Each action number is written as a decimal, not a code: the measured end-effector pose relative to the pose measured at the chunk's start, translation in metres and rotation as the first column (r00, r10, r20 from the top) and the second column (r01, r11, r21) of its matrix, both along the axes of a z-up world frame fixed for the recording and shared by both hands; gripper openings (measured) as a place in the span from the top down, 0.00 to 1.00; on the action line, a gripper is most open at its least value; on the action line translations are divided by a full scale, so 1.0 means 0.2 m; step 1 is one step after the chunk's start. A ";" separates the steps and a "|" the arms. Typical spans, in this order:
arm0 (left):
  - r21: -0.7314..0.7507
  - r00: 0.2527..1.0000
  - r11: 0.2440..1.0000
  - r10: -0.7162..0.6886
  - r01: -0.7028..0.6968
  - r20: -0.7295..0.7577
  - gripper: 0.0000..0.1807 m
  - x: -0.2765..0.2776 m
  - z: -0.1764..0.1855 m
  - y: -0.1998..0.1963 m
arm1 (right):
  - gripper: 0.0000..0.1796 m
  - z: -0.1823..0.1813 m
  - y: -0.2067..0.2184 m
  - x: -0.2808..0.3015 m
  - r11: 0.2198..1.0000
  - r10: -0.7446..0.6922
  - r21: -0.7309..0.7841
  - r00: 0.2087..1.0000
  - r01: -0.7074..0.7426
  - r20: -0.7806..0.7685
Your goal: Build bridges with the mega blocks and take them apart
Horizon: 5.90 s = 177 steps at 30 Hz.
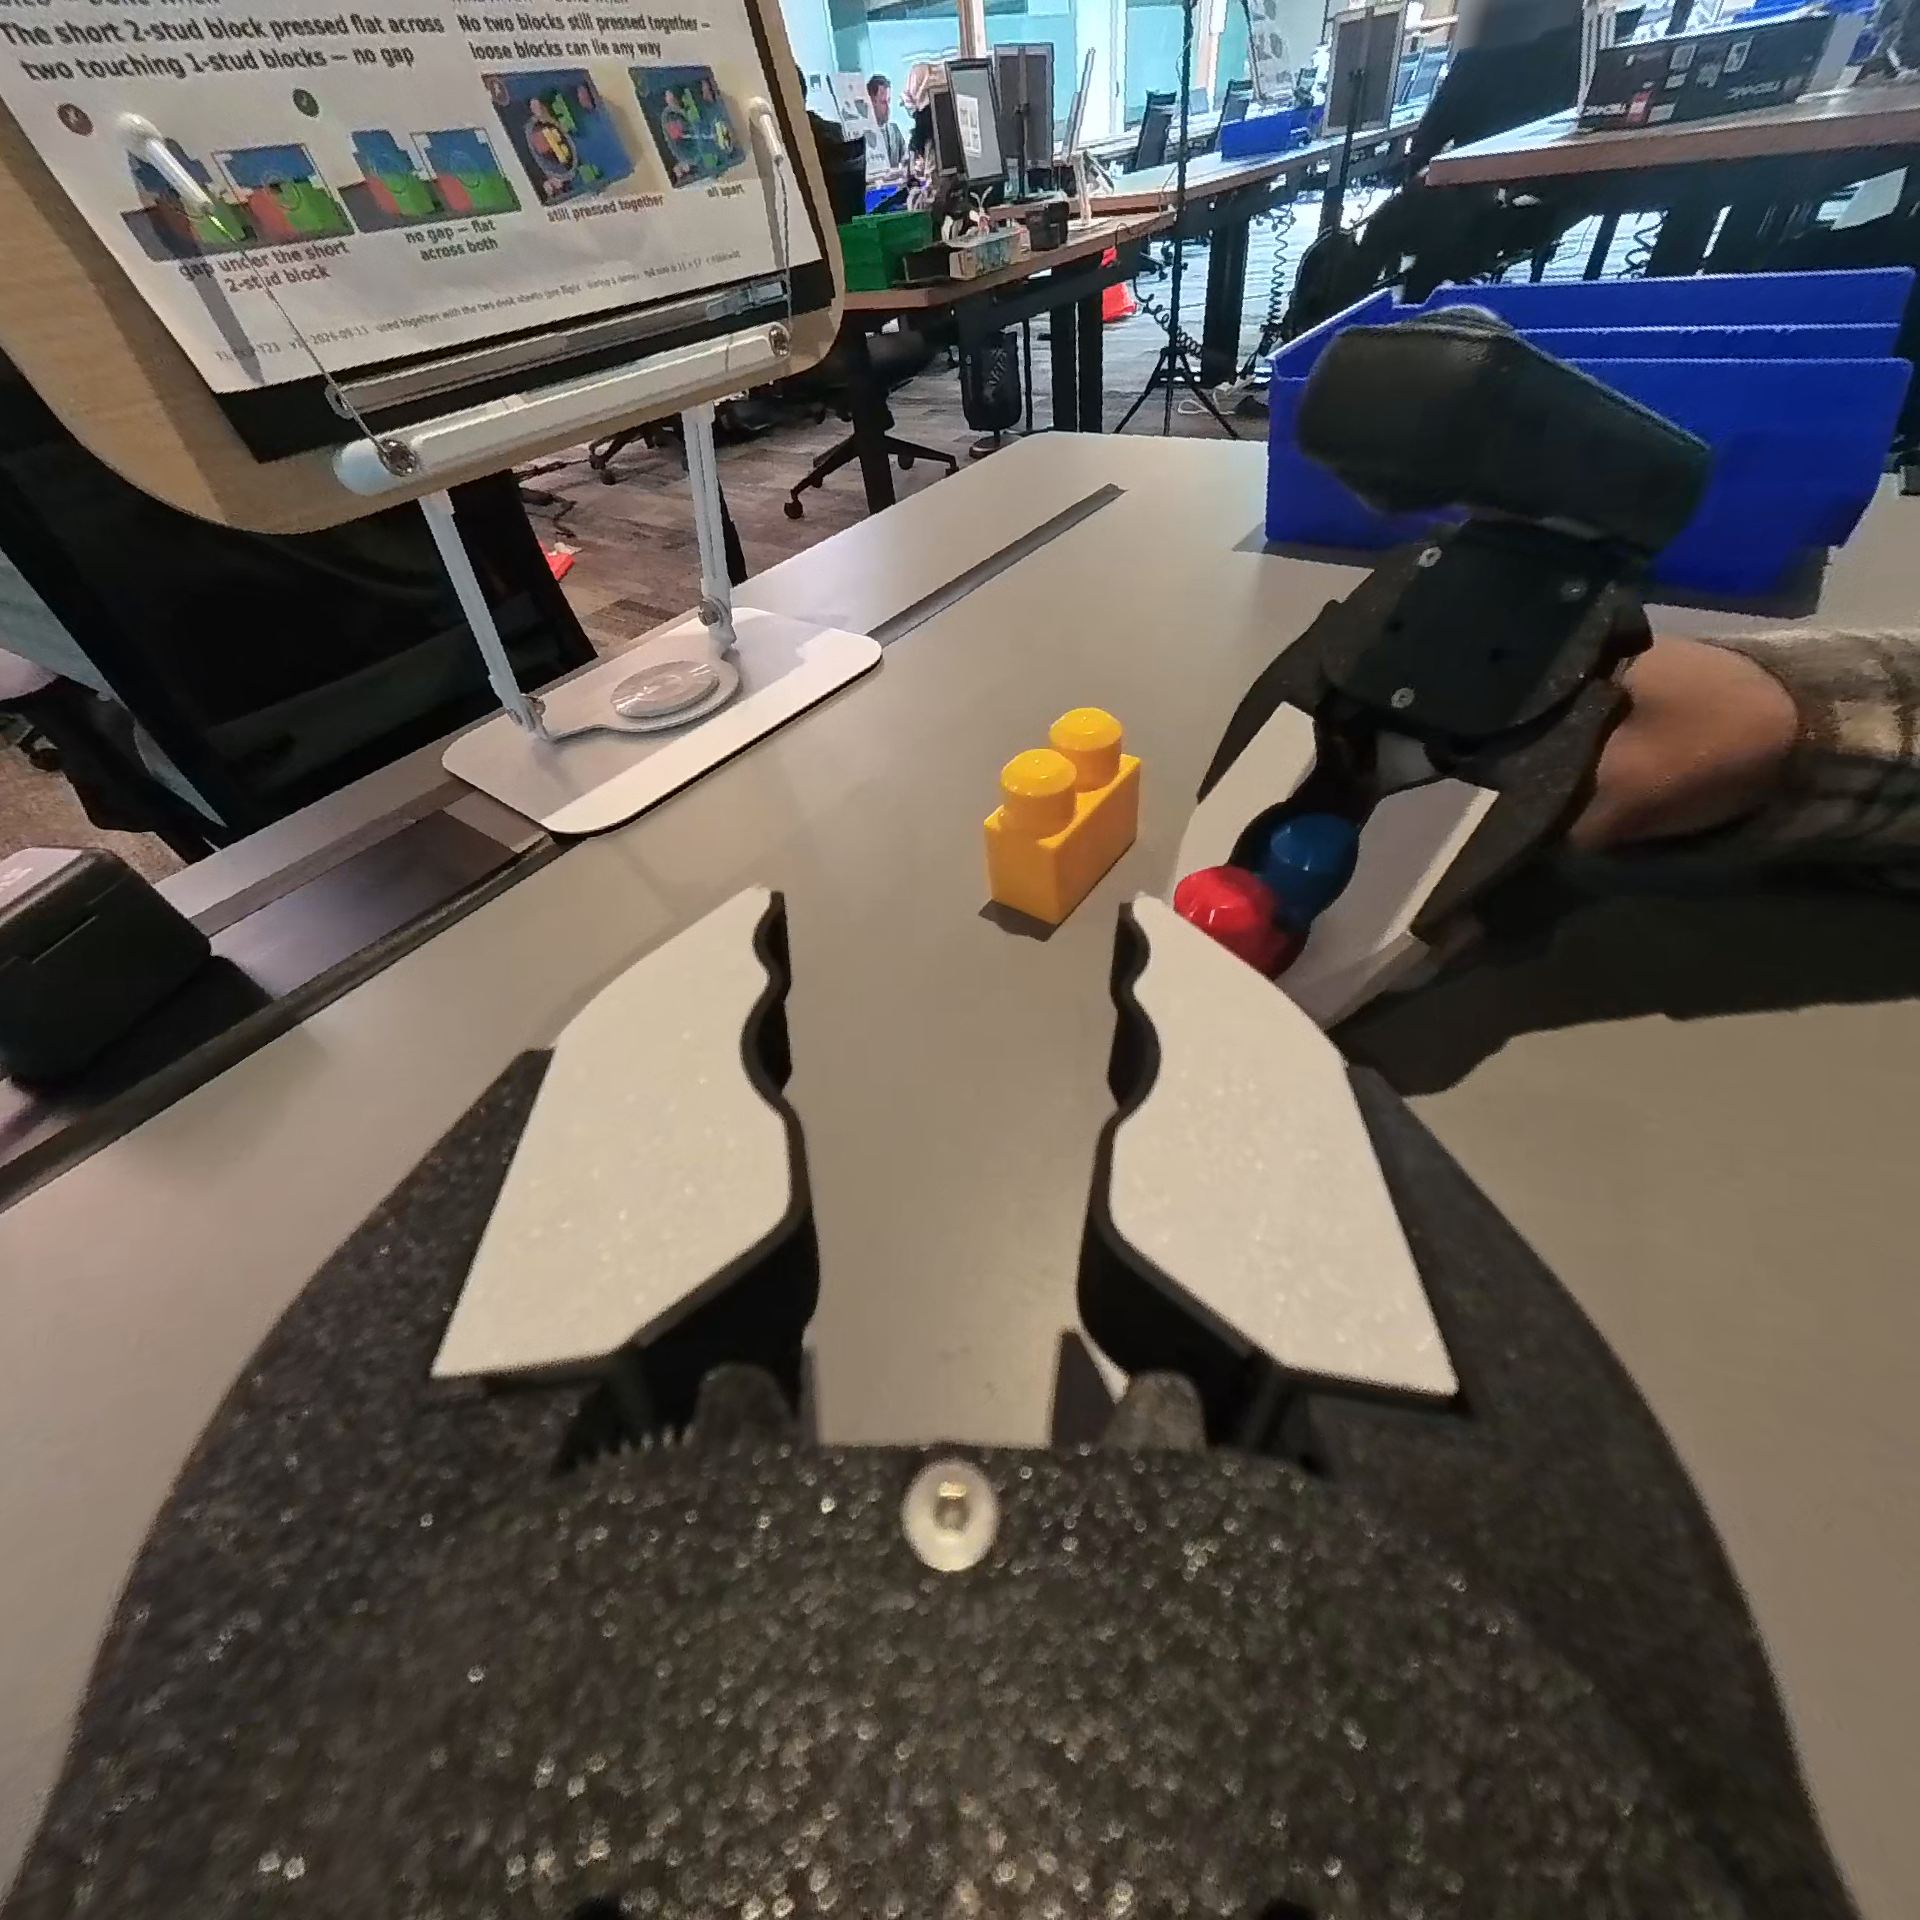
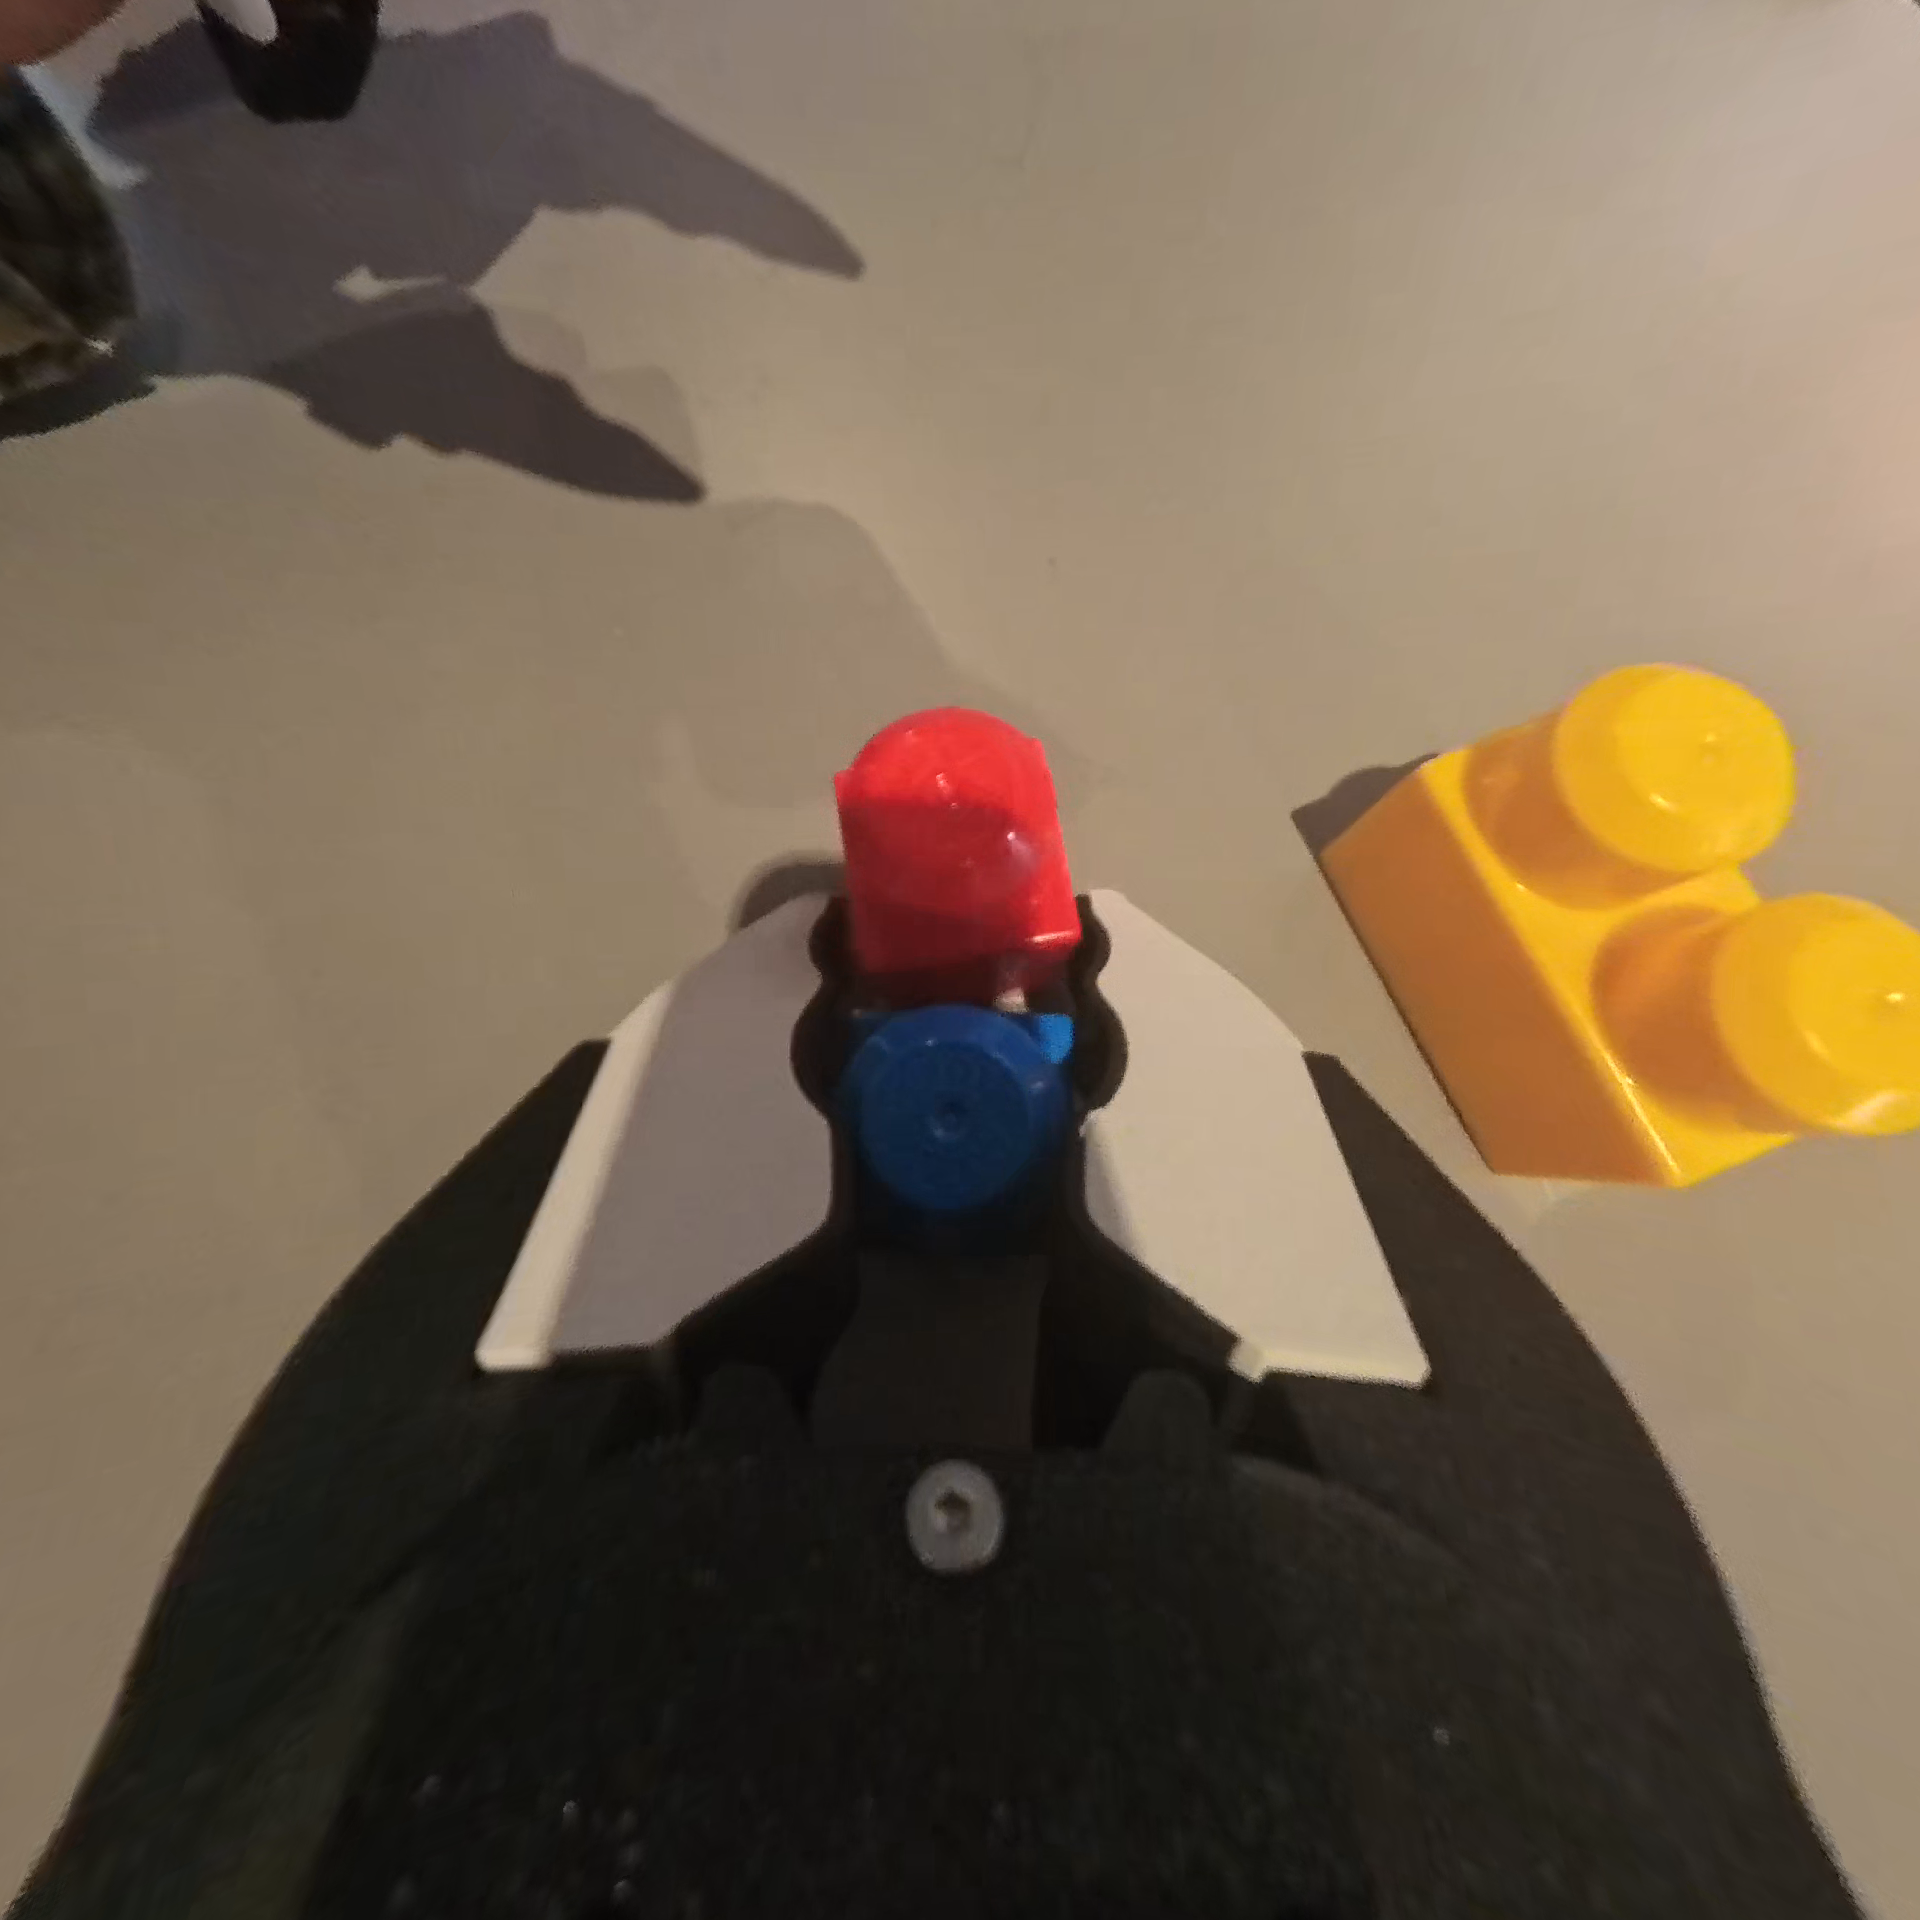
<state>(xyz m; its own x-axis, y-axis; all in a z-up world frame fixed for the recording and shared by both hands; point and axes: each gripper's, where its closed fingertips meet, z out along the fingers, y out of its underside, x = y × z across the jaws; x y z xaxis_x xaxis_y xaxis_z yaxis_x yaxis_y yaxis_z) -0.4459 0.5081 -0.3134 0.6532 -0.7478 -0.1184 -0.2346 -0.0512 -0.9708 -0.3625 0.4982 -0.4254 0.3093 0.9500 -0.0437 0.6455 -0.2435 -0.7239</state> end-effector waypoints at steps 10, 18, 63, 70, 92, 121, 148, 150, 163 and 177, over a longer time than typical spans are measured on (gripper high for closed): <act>0.009 1.000 1.000 0.001 -0.001 0.015 0.67 -0.01 0.03 0.00 | 0.60 0.08 -0.05 0.17 0.993 0.122 0.008 0.993 -0.122 0.003; 0.004 1.000 1.000 0.001 -0.001 0.005 0.67 -0.01 0.01 0.00 | 0.75 0.05 -0.05 0.15 0.995 0.073 -0.066 0.997 -0.075 -0.038; -0.070 1.000 0.998 0.000 -0.001 -0.006 0.63 -0.06 -0.05 0.02 | 0.82 0.15 0.02 0.02 0.975 0.040 -0.217 0.929 0.044 0.369; -0.072 1.000 0.997 0.021 -0.020 0.012 0.64 -0.07 -0.04 0.03 | 0.82 0.25 0.01 0.06 0.914 -0.158 -0.300 0.921 0.273 0.356; -0.072 1.000 0.997 0.017 -0.016 0.009 0.64 -0.07 -0.04 0.03 | 0.82 0.14 -0.04 0.09 0.897 -0.223 -0.239 0.847 0.372 0.482; -0.126 0.998 0.992 -0.036 0.030 -0.043 0.61 0.01 -0.13 0.01 | 0.62 0.35 -0.20 0.47 0.955 -0.296 0.007 0.955 0.296 0.024; -0.127 0.996 0.991 -0.044 0.033 -0.079 0.62 0.02 -0.14 0.00 | 0.86 0.06 -0.06 0.40 0.955 -0.295 -0.011 0.950 0.298 0.103; -0.128 0.996 0.991 -0.046 0.036 -0.082 0.62 0.03 -0.15 0.00 | 0.85 0.07 -0.06 0.39 0.954 -0.298 -0.012 0.949 0.300 0.100; -0.153 0.990 0.986 -0.089 0.071 -0.110 0.60 0.07 -0.18 -0.03 | 0.85 0.06 -0.08 0.36 0.956 -0.289 -0.028 0.953 0.292 0.092; -0.156 0.989 0.985 -0.090 0.071 -0.115 0.60 0.07 -0.19 -0.03 | 0.85 0.03 0.01 0.31 0.969 -0.240 -0.041 0.966 0.245 0.098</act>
